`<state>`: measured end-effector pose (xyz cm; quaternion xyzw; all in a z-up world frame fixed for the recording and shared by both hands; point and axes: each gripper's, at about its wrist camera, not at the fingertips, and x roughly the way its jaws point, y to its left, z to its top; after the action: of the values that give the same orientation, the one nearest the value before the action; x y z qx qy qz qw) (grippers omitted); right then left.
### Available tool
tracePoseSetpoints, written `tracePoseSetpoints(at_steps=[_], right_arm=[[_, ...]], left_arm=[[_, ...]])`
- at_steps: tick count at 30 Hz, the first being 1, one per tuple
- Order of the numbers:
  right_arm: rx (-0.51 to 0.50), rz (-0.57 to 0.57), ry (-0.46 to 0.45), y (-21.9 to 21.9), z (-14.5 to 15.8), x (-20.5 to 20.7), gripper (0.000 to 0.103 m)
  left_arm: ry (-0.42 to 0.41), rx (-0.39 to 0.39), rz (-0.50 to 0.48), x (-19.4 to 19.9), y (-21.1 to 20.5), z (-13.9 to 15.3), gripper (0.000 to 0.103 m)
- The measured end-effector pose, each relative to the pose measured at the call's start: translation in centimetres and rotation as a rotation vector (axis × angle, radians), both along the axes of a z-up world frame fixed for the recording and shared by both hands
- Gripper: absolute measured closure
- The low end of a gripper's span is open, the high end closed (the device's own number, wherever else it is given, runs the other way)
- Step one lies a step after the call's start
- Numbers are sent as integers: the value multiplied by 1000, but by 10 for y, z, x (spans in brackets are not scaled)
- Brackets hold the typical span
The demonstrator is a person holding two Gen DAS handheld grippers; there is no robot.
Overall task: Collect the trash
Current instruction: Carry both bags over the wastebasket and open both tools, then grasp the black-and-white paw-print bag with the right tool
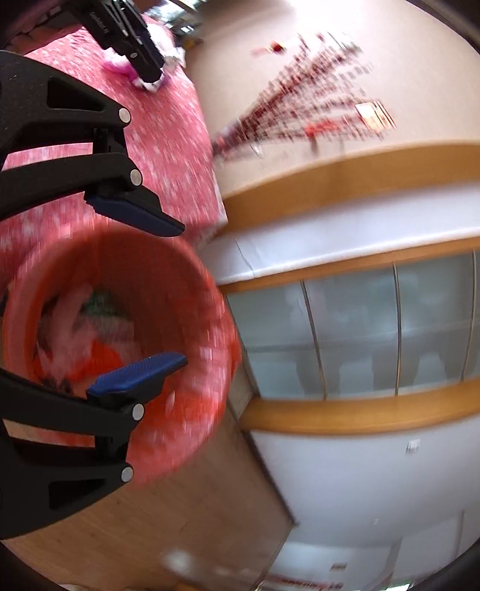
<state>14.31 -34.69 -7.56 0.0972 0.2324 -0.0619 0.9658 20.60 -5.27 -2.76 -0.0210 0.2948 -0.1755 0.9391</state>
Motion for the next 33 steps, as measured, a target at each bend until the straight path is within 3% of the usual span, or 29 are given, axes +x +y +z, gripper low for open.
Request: tracePoseSetpoints(at_steps=[6,14,18,25,33], right_arm=[[-12,165,25,66,-1,23,39],[-24,411,60,177,-4,57,53],[-23,505,87,225,-6,78,59],[-70,595,144,290,-13,115,59],[-92,632,205,317,-26,130,59]], left_arm=[[-14,18,165,-13,79,0,55],[-4,-4,353,-29,166,2,55],[-10,-14,396,-36,194,2,55],[-5,-32,445,-44,223,0,55],[9,-48,469,-45,241,-6,55]])
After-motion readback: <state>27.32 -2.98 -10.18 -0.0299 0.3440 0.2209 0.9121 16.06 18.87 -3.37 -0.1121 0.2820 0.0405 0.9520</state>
